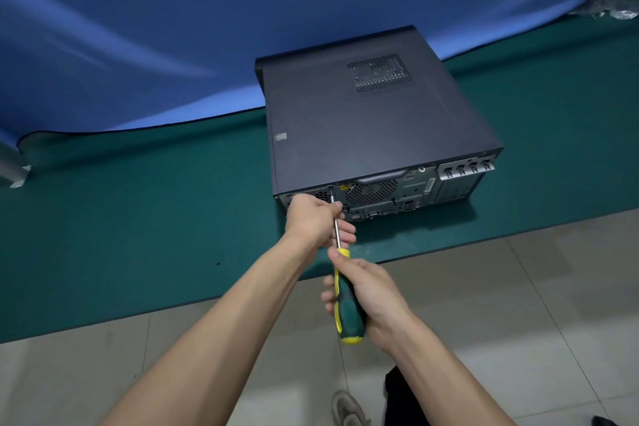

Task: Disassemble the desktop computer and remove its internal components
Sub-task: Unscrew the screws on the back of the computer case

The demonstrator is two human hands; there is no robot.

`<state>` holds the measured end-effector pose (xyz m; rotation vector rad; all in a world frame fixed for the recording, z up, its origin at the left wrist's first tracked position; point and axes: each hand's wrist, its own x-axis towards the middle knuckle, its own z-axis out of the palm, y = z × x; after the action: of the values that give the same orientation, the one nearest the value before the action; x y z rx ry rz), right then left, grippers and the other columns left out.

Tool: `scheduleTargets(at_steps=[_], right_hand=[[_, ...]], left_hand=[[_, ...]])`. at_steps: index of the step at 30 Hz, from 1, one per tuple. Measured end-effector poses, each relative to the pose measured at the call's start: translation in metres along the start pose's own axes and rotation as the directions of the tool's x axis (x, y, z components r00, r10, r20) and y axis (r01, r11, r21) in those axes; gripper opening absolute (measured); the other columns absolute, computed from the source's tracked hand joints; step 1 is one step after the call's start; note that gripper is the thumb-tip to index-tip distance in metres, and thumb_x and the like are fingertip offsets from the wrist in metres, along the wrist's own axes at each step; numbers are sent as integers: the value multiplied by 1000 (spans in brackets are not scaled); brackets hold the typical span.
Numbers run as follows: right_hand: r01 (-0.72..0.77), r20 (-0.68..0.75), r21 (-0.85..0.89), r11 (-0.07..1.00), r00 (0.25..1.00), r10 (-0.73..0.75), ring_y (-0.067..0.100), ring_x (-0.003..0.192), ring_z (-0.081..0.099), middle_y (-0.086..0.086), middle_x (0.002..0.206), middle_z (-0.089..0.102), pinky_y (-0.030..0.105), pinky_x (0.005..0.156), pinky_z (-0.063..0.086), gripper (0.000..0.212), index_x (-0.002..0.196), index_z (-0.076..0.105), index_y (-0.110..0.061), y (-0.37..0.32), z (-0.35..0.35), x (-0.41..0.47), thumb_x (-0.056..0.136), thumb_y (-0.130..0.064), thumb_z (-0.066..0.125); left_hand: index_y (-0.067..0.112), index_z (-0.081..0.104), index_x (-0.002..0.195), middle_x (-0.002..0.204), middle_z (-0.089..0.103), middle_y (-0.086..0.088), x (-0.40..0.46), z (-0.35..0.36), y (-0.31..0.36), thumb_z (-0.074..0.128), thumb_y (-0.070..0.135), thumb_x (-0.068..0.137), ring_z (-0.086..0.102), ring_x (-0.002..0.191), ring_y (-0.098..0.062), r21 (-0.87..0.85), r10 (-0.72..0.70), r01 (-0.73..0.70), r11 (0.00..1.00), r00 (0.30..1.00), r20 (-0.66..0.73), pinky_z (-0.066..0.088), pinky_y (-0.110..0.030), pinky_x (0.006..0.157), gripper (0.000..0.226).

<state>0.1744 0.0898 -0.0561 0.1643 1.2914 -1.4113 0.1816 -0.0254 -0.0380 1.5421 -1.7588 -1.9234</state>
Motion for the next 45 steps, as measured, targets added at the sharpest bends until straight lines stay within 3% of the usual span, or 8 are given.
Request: scheduleTargets(at_steps=[5,11,19,27,31,36,40,45], right_hand=[[-57,196,-5,998,979,57,26,58,67,17,77,71,28,53,52,40,101,61,5,-5,-5,-2,97,-33,48],[40,29,-54,998,999,-39,15,45,56,5,55,62,23,49,47,25,89,55,-5,-1,0,1,84,-26,69],[-69,225,-9,998,972,70,31,64,70,13,74,72,30,52,54,26,99,60,-1,-8,0,-4,97,-25,50],[89,-3,-226,970,996,-92,17,44,58,6,57,65,21,48,48,22,78,59,-7,-4,-1,-2,85,-25,69],[-77,141,-89,993,986,89,25,59,65,12,78,72,27,52,49,36,96,62,-2,-9,-6,-8,95,-37,50],[25,81,-172,985,997,-11,20,54,65,11,69,70,27,54,53,16,83,61,-1,-12,-6,-7,90,-16,61],[42,18,-180,983,999,-40,15,45,59,10,61,62,17,44,46,21,78,52,-7,-10,0,-7,81,-12,73],[-20,145,-195,981,988,49,21,60,67,9,80,70,25,53,50,29,98,59,-4,-8,-1,-9,92,-32,59]], left_hand=[[-5,54,81,57,66,-14,-4,2,-2,39,12,102,64,44,-21,-142,2,6,990,998,59,54,-29,44,31],[2,59,73,57,56,-8,-4,-2,-6,58,13,93,52,34,-12,10,51,-50,999,998,-26,42,-17,37,23],[-6,54,76,44,59,-7,-4,9,-4,43,8,100,60,38,-17,-410,-82,91,908,996,38,53,-28,39,30],[2,59,70,53,59,-9,-2,2,-4,61,10,90,53,34,-16,-8,13,-14,1000,997,-79,46,-22,40,22],[-4,57,73,57,60,-18,1,3,0,53,5,95,56,36,-21,-56,-19,19,998,1000,-10,50,-27,38,24],[-7,58,88,56,67,-12,-2,-5,-1,47,12,98,64,44,-19,-157,-43,63,986,991,123,53,-26,42,24],[1,62,77,59,68,-8,-1,-5,-4,65,14,87,54,36,-15,59,22,-21,998,1000,-17,44,-19,38,17],[-8,59,81,54,64,-14,-1,4,-5,57,7,92,55,35,-19,-116,-22,14,993,998,-64,48,-24,37,19]])
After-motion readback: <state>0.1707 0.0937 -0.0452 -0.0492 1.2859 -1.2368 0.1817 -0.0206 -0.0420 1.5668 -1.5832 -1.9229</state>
